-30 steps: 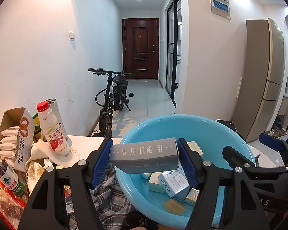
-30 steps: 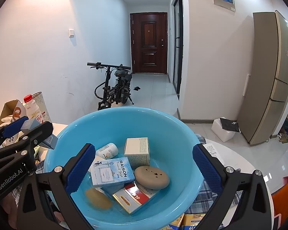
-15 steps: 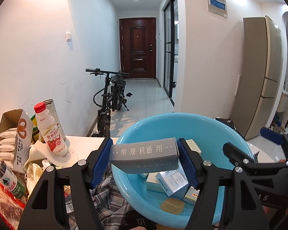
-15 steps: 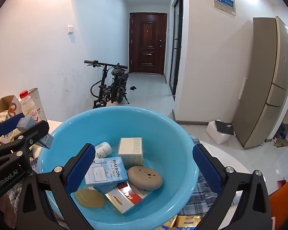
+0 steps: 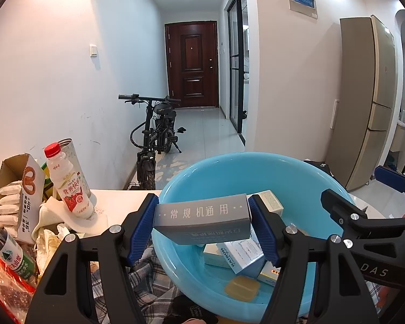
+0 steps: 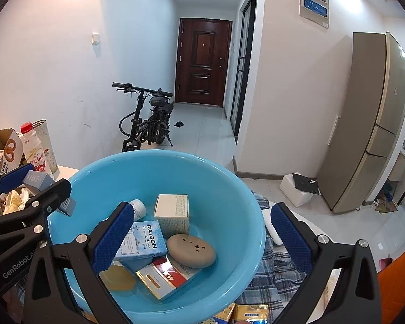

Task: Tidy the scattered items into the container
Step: 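Lower the grey printed box into the blue basin and open the left tool, then withdraw both tools from the basin toward the items on the shirt, then grasp the pink silicone case with the left tool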

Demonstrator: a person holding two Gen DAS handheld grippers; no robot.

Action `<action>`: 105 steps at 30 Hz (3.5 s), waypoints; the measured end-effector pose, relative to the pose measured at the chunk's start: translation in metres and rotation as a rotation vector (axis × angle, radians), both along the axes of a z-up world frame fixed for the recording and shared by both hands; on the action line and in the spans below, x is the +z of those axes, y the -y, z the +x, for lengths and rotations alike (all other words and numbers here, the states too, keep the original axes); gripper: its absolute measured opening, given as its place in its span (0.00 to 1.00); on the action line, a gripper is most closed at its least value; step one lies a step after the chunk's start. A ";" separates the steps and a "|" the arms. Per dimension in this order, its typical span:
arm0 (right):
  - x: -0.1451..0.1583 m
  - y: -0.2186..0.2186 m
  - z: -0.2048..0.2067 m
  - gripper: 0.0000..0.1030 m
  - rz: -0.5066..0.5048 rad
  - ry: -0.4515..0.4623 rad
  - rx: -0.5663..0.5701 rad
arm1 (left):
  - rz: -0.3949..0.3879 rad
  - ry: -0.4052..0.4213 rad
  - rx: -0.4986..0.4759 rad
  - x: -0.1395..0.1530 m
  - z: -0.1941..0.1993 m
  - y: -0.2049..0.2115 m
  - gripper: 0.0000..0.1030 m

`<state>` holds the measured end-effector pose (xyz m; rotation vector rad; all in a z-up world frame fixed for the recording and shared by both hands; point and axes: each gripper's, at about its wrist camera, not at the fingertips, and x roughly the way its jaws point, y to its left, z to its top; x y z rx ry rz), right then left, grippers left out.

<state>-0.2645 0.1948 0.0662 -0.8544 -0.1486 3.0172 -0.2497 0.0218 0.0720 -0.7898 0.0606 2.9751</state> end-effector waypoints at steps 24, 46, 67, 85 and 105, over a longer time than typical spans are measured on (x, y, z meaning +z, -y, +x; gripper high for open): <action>0.012 -0.016 -0.001 1.00 -0.031 -0.017 -0.043 | -0.095 -0.064 -0.032 0.003 0.005 -0.011 1.00; 0.026 -0.001 0.014 1.00 -0.014 -0.056 -0.063 | -0.034 -0.082 0.010 0.026 0.020 0.001 1.00; 0.032 0.000 0.111 1.00 0.004 -0.075 -0.031 | -0.071 -0.082 -0.004 0.019 0.108 0.003 1.00; -0.041 -0.040 0.124 1.00 -0.103 0.039 -0.046 | -0.081 0.132 0.011 -0.079 0.119 0.050 1.00; -0.084 -0.039 0.108 1.00 -0.123 0.137 -0.004 | -0.070 0.268 -0.053 -0.137 0.062 0.033 0.66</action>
